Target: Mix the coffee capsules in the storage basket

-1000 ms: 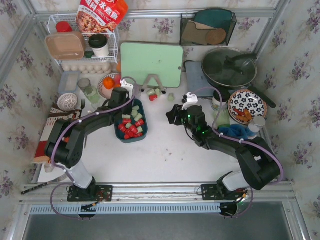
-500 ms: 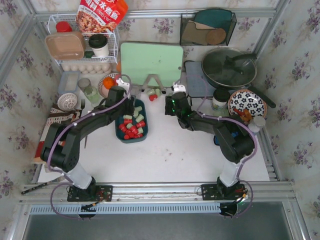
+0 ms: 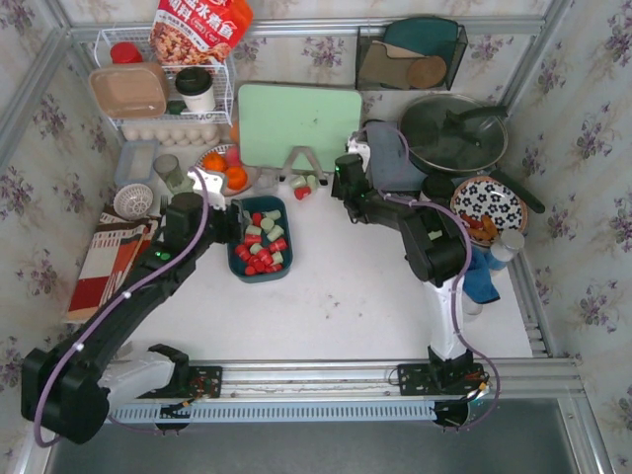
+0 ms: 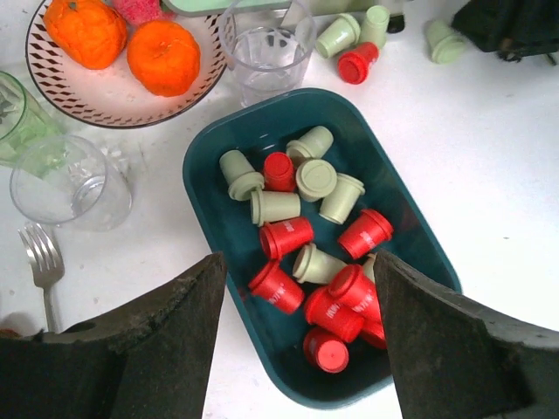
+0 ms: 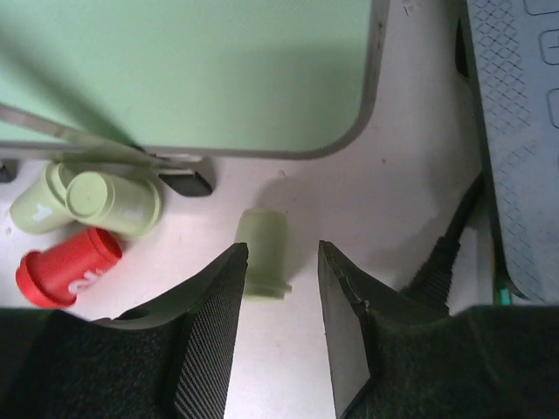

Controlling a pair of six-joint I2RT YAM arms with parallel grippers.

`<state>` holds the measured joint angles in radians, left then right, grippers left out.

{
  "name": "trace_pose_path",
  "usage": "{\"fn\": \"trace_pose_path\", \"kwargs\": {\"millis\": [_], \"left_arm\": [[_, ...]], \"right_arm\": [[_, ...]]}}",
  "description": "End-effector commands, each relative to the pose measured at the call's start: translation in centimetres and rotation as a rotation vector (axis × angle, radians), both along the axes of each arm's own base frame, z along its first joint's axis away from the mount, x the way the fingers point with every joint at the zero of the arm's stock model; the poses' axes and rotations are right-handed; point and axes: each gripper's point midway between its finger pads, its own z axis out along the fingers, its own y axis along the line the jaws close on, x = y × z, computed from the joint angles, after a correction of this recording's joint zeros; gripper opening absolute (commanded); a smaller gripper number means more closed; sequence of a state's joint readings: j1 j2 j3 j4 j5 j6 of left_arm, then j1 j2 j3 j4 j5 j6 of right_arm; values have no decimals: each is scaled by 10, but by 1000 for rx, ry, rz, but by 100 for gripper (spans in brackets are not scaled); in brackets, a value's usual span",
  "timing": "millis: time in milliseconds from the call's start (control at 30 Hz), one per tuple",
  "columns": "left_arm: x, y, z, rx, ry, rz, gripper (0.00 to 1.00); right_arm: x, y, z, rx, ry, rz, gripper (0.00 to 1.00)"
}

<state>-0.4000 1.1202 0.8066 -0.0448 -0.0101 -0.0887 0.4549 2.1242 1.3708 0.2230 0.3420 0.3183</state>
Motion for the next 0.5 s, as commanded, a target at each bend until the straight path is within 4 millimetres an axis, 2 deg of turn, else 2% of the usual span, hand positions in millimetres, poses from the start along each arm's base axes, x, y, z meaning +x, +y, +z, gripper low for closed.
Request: {"fn": "trace_pose_path", "kwargs": {"millis": [0, 100, 233, 467], "left_arm": [[-22, 2, 7, -47, 28, -2, 72], [-34, 7, 8, -17, 42, -17, 72], [-38, 12, 11, -17, 21, -7, 72], [-40, 7, 13, -43, 13, -25, 72]], "right_arm": [[13, 2, -10, 19, 27, -44, 45], [18, 6, -22, 14, 58, -44, 44], [20, 7, -31, 6, 96, -45, 43], [8, 8, -44, 7, 176, -37, 44]]}}
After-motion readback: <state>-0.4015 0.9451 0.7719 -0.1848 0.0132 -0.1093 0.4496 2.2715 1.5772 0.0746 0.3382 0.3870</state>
